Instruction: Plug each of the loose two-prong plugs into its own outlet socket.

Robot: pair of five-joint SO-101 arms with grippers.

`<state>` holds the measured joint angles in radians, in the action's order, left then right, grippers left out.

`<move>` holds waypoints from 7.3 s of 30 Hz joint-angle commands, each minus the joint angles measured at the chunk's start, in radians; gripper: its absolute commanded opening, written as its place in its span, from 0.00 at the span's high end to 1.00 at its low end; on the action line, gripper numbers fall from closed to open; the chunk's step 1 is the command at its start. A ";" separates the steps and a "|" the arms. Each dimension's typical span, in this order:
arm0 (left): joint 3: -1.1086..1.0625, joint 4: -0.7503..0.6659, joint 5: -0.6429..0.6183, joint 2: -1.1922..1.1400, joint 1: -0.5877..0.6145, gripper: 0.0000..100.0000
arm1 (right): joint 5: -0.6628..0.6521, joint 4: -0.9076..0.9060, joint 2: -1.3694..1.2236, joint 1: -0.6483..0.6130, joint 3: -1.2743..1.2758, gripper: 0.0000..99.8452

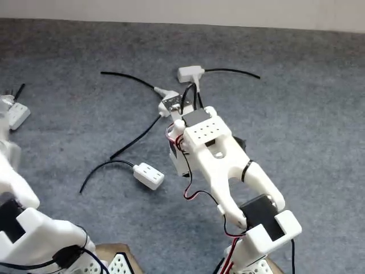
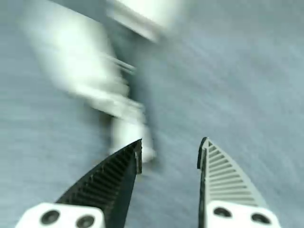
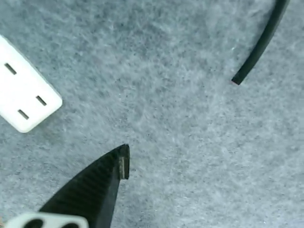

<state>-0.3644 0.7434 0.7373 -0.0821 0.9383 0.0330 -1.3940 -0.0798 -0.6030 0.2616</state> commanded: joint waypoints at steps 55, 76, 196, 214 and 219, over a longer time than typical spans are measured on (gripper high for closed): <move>1.666 0.328 -0.178 -1.102 -0.077 0.80 | -0.049 0.108 0.013 0.001 0.150 0.41; 1.673 0.694 -0.163 -1.244 -0.220 0.80 | -0.049 0.110 0.013 -0.004 0.150 0.41; 2.028 0.830 -0.408 -0.535 -0.197 1.00 | -0.069 0.068 0.013 -0.001 0.148 0.41; 1.201 1.031 -0.325 -0.222 -0.676 1.00 | -0.160 -0.005 0.067 0.579 0.088 0.41; 0.805 1.031 -0.252 -0.081 -0.906 1.00 | -0.348 -0.110 0.292 0.682 0.127 0.41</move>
<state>0.6483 1.7714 0.4473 -0.2800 0.1665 -0.1895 -1.4246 0.0522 0.0399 0.3951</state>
